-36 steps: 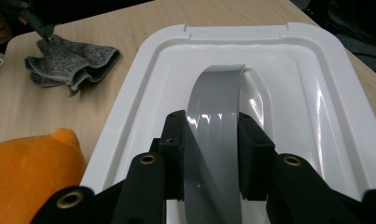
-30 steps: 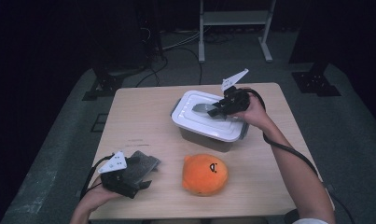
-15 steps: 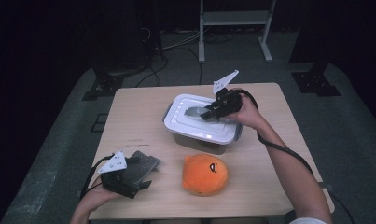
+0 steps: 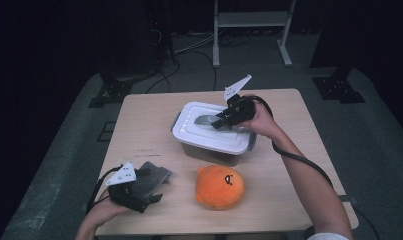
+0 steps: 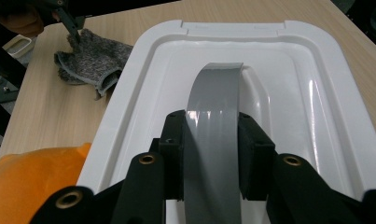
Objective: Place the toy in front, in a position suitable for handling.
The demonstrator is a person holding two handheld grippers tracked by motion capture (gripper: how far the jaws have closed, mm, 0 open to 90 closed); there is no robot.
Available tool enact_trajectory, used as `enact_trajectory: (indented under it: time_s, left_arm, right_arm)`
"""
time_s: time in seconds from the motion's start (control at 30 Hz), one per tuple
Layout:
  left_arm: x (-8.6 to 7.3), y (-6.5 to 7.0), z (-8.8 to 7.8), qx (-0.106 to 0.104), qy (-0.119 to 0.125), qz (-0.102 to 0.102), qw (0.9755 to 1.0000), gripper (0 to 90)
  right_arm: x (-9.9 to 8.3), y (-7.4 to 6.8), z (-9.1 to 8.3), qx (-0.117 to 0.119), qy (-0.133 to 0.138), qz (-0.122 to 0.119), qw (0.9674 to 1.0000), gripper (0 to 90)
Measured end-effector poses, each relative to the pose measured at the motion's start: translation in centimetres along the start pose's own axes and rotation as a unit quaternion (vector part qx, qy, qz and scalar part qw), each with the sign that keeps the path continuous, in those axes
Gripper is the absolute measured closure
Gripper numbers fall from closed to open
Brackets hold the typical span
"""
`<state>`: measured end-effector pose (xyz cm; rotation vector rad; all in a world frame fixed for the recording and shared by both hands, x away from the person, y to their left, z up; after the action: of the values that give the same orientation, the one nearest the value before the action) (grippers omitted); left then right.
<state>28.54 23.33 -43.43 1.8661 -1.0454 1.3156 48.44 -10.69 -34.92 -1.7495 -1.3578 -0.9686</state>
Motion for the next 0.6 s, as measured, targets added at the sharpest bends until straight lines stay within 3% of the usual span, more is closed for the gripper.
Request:
enact_trajectory:
  time_s: [0.6]
  left_arm:
    - [-0.03, -0.06, -0.17, 0.002, 0.001, -0.002, 1.0, 2.7]
  right_arm:
    - [0.35, 0.36, 0.7, 0.004, -0.002, 0.006, 1.0, 66.4]
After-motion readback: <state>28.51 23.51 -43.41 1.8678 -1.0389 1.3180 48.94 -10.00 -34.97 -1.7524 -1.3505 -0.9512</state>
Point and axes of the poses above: each handheld gripper's, and its own axes: z roughly forward along the jaws, x roughly out of its top, y roughly to its right, the point moved 2 cm from there along z, roughly forward along the jaws, and after that the axes turned 13 degrees about y, right-handed, at the moved point
